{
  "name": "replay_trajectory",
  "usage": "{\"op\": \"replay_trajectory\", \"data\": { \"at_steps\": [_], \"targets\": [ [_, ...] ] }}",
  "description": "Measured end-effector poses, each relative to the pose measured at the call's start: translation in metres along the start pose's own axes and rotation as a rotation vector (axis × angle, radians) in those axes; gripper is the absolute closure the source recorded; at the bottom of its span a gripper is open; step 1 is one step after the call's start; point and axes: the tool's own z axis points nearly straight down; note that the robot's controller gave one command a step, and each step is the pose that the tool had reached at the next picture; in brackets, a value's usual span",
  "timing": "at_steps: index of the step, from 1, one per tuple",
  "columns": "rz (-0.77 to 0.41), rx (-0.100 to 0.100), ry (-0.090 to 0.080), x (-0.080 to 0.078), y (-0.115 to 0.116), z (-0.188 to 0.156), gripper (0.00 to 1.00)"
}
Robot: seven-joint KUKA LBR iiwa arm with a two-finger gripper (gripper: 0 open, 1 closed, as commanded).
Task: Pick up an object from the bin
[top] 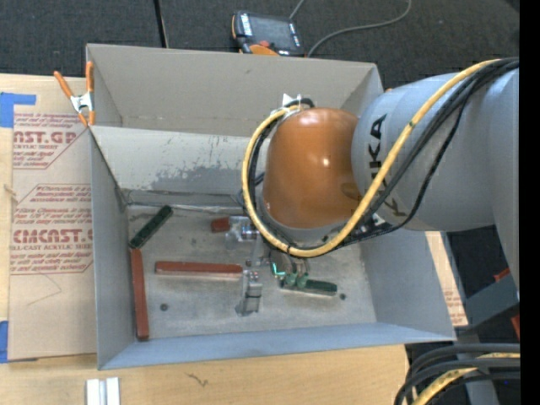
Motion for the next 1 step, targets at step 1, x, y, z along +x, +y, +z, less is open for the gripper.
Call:
{"op": "replay_trajectory", "data": {
  "at_steps": [1],
  "targets": [
    [0.047,-0.001,-0.003,-0.0494,0.0339,0.1243,0.00]
  ]
}}
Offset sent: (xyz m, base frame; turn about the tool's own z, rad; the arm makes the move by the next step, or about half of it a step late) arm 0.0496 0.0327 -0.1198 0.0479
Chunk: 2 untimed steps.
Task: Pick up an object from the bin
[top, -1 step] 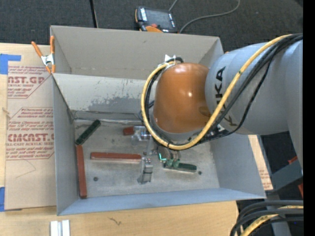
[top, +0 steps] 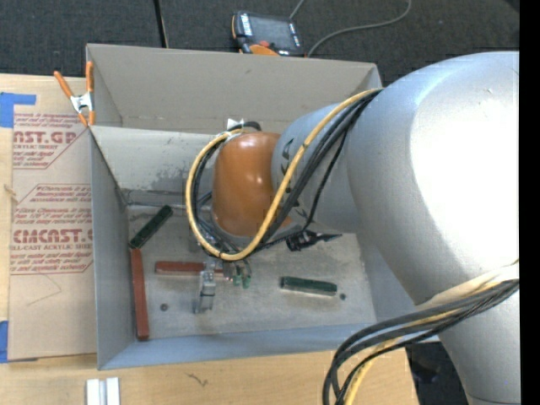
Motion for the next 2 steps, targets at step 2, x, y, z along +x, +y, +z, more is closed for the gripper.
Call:
{"op": "replay_trajectory", "data": {
  "at_steps": [2],
  "targets": [
    [0.056,0.000,-0.004,0.012,-0.018,-0.034,0.00]
  ]
}}
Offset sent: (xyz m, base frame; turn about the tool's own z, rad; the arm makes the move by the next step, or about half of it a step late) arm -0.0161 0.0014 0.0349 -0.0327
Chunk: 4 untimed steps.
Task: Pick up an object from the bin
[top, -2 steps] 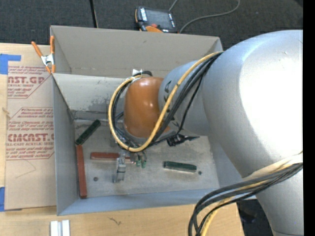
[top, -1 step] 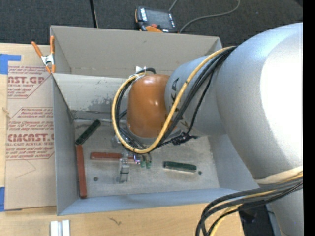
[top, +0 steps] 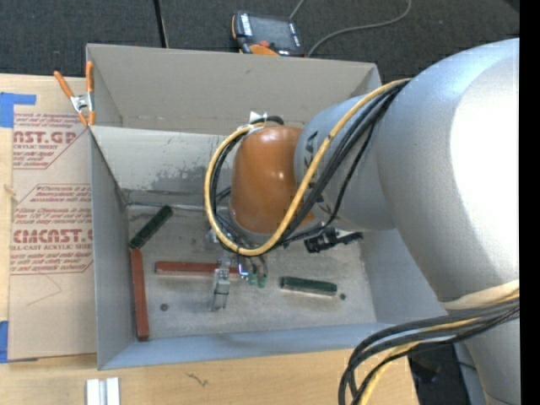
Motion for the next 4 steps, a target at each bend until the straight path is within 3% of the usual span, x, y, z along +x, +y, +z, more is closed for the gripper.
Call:
{"op": "replay_trajectory", "data": {
  "at_steps": [1,2,3,4],
  "targets": [
    [-0.028,0.001,0.003,0.012,0.001,0.032,0.00],
    [-0.028,0.000,0.000,0.012,0.001,0.032,0.00],
    [-0.028,-0.001,-0.001,0.012,0.002,0.032,1.00],
    [-0.029,-0.003,-0.009,0.010,0.003,-0.103,1.00]
  ]
}}
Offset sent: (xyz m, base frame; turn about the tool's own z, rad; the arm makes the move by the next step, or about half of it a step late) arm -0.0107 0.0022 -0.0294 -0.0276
